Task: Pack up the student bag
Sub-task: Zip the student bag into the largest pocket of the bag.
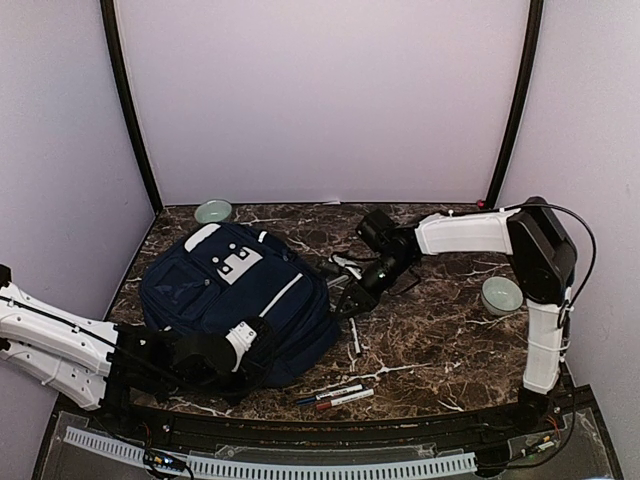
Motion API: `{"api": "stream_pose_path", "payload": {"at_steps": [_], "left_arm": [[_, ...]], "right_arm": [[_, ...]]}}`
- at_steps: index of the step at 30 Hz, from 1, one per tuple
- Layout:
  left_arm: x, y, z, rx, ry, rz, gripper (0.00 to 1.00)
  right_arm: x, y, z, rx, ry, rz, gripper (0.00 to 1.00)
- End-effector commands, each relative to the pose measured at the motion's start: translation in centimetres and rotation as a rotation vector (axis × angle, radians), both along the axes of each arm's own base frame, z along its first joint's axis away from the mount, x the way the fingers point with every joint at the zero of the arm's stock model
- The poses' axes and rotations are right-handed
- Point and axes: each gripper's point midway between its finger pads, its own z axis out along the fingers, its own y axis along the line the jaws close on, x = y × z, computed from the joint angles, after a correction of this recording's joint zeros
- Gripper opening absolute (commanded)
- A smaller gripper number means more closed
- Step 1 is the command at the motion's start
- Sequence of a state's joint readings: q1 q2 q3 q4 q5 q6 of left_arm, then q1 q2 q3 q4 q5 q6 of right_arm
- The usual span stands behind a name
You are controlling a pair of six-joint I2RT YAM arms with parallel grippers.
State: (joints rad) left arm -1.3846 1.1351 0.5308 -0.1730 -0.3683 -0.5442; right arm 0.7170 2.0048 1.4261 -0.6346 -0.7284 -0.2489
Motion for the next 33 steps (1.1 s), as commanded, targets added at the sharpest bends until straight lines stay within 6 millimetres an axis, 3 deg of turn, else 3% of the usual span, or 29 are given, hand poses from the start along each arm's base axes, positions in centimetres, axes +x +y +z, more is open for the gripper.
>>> {"api": "stream_pose_path", "payload": {"at_steps": [1,5,9,14,23,33], "left_arm": [[-2.5,4.1,-1.7,0.166,0.095,0.008,0.0],[-2.6,4.8,-1.3,0.161,0.1,0.037,0.0],[-2.6,5.6,-0.8,0.166,0.097,0.062,0.0],[-2.7,6.1,-0.7,0.167,0.1,0.069,0.0],[-3.5,5.2,-0.1,0.152,0.086,0.018,0.0],[-3.9,5.2,-0.3,0.18,0.082,0.008,0.0]], "right_arm": [[2.6,-3.7,-1.5,-0.13,-0.087,-0.011,0.0],[2.7,-5.7,-2.2,-0.24,-0.18,0.074,0.0],[5.4,-6.4,-2.1,-0.306,-0.336,0.045,0.0],[8.4,-5.2,-1.9,-0.321,-0.397,0.005,0.0],[13.3,-2.6,-3.3,-0.333,-0.439,-0.09,0.0],[17.3,-1.8,-3.7,-0.357,-0.527,-0.215,0.0]]}}
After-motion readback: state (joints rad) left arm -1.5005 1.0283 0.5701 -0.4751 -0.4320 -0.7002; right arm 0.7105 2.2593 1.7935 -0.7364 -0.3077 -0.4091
